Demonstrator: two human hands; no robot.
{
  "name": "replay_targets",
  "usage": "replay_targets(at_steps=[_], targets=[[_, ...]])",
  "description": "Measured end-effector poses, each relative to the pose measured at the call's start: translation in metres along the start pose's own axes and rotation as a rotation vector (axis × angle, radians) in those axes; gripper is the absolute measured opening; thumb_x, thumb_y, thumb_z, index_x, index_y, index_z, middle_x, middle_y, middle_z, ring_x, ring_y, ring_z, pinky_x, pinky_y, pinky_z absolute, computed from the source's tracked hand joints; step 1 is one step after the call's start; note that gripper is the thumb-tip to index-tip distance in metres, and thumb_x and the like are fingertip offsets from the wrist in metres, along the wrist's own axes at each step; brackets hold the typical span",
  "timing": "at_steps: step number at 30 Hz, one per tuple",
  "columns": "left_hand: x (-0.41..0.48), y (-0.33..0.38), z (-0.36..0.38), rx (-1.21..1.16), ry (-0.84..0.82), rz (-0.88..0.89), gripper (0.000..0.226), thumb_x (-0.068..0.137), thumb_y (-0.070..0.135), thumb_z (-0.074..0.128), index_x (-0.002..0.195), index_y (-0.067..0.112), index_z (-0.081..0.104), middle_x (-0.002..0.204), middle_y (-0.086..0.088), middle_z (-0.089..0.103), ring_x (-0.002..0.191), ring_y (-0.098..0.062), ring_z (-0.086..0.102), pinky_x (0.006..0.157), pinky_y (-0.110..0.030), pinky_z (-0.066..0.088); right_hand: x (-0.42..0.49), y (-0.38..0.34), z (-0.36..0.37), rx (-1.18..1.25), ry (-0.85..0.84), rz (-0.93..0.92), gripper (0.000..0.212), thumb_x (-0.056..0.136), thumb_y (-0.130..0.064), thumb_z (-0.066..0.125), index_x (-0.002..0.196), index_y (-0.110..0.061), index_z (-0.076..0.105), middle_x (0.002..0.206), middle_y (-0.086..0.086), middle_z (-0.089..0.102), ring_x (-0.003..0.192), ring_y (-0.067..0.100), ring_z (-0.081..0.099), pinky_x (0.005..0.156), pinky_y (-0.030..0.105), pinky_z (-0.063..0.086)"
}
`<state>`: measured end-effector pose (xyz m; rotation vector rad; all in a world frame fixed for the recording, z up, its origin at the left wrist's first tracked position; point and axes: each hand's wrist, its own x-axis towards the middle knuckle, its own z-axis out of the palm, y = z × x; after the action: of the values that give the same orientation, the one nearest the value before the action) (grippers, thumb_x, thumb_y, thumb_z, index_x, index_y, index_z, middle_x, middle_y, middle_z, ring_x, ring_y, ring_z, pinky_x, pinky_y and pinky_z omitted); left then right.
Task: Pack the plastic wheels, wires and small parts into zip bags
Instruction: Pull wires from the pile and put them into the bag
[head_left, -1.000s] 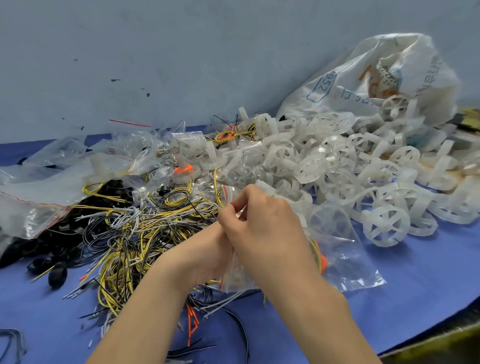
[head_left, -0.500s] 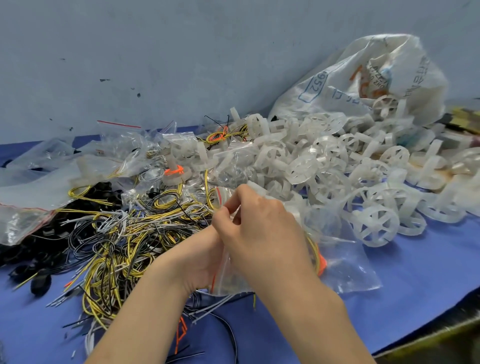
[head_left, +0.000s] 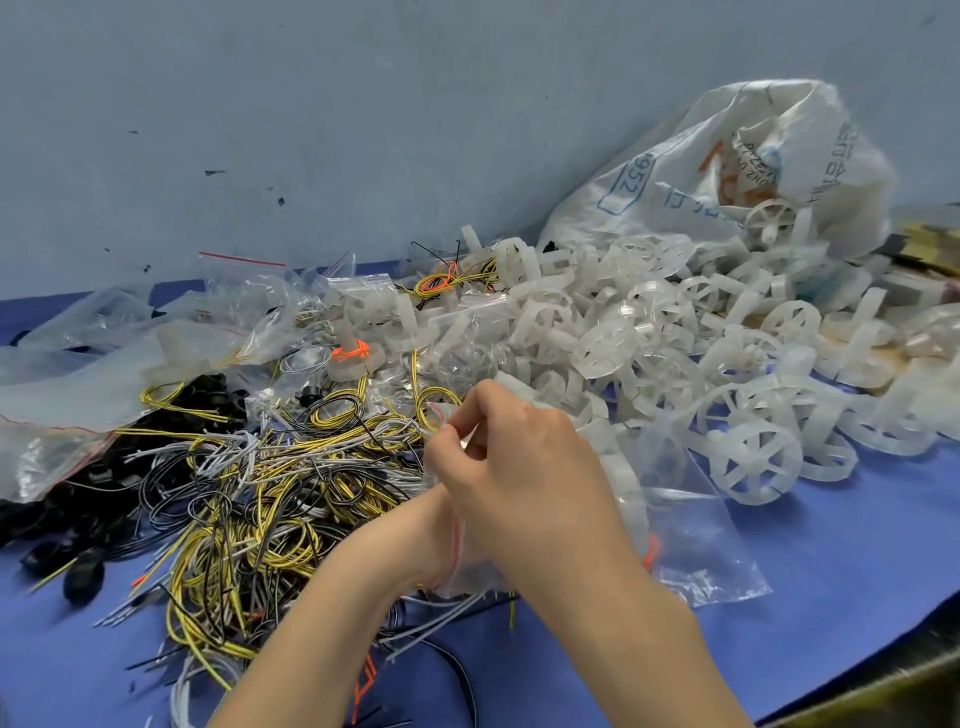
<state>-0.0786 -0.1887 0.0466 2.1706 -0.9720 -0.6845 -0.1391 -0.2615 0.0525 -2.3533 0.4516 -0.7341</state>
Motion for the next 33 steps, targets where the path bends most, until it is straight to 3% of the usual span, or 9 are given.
replay_targets(at_steps=[4,7,11,14,19,22,26,30,33], targets=[[-0.002,0.0,-0.016,0.081,-0.147,0.065,0.036,0.094,0.002,0.052,0.1,0.036,0.044,0.084,0.016,0.048,0.077,0.025,0.051,0.068,0.002,0.038,0.004,0.008,0.003,0.015,0.001,0.029,0.016,0.088,-0.043,0.053,0.087,-0.026,0.055,0.077,-0.004,0.063,0.079,0.023,0.059,0.068,0.04,0.049],[-0.006,-0.016,-0.032,-0.056,-0.11,0.018,0.021,0.1,0.01,0.048,0.107,0.01,0.067,0.091,-0.005,0.072,0.081,-0.015,0.069,0.078,-0.033,0.059,0.009,0.019,0.003,0.024,-0.032,0.104,0.017,0.088,-0.042,0.052,0.084,-0.025,0.053,0.078,-0.004,0.064,0.078,0.022,0.059,0.067,0.038,0.048],[-0.011,-0.017,-0.07,-0.187,0.296,0.052,0.023,0.1,0.025,0.05,0.095,0.017,0.07,0.083,-0.004,0.074,0.063,-0.016,0.068,0.056,-0.024,0.058,0.012,0.031,0.002,-0.01,-0.086,0.152,0.018,0.091,-0.043,0.05,0.084,-0.027,0.054,0.081,-0.005,0.064,0.078,0.019,0.059,0.066,0.038,0.049],[0.012,-0.005,-0.08,-0.028,0.469,0.124,0.019,0.097,0.034,0.054,0.094,0.023,0.069,0.08,0.003,0.073,0.069,-0.01,0.068,0.066,-0.032,0.058,0.012,0.03,0.002,-0.023,-0.099,0.136,0.019,0.092,-0.045,0.048,0.084,-0.027,0.052,0.081,-0.006,0.062,0.078,0.017,0.058,0.06,0.035,0.044],[0.075,0.014,-0.058,0.384,0.168,0.099,0.023,0.094,0.043,0.056,0.106,0.028,0.068,0.087,0.018,0.063,0.082,0.003,0.059,0.068,-0.021,0.047,0.008,0.028,0.003,-0.176,-0.129,0.088,0.02,0.093,-0.041,0.043,0.091,-0.023,0.05,0.084,-0.002,0.062,0.077,0.024,0.057,0.056,0.036,0.037],[0.102,0.012,-0.047,0.553,-0.023,0.023,0.023,0.094,0.031,0.06,0.108,0.016,0.068,0.104,0.001,0.07,0.094,-0.016,0.064,0.084,-0.033,0.052,0.006,0.028,0.004,-0.222,-0.135,0.051,0.02,0.092,-0.039,0.044,0.095,-0.02,0.049,0.088,0.001,0.062,0.075,0.028,0.053,0.058,0.038,0.034],[0.113,0.006,-0.038,0.595,0.073,0.008,0.025,0.094,0.022,0.058,0.116,0.01,0.06,0.114,-0.007,0.065,0.09,-0.021,0.059,0.072,-0.029,0.045,0.005,0.027,0.003,-0.22,-0.135,0.035,0.017,0.092,-0.039,0.043,0.09,-0.022,0.045,0.083,0.0,0.059,0.072,0.029,0.049,0.055,0.038,0.029],[0.093,0.002,-0.055,0.279,0.404,0.069,0.037,0.101,0.034,0.048,0.133,0.015,0.052,0.121,-0.006,0.062,0.087,-0.014,0.056,0.064,-0.025,0.041,0.004,0.028,0.002,-0.166,-0.11,0.043,0.018,0.092,-0.04,0.042,0.089,-0.023,0.049,0.08,-0.004,0.061,0.072,0.025,0.055,0.052,0.034,0.033],[0.061,-0.003,-0.075,-0.404,0.585,0.128,0.034,0.102,0.032,0.047,0.135,0.025,0.049,0.128,-0.002,0.058,0.096,-0.02,0.065,0.068,-0.031,0.055,0.005,0.029,-0.001,-0.106,-0.065,0.069,0.018,0.093,-0.04,0.043,0.087,-0.024,0.05,0.077,-0.006,0.058,0.073,0.022,0.055,0.056,0.036,0.038]])
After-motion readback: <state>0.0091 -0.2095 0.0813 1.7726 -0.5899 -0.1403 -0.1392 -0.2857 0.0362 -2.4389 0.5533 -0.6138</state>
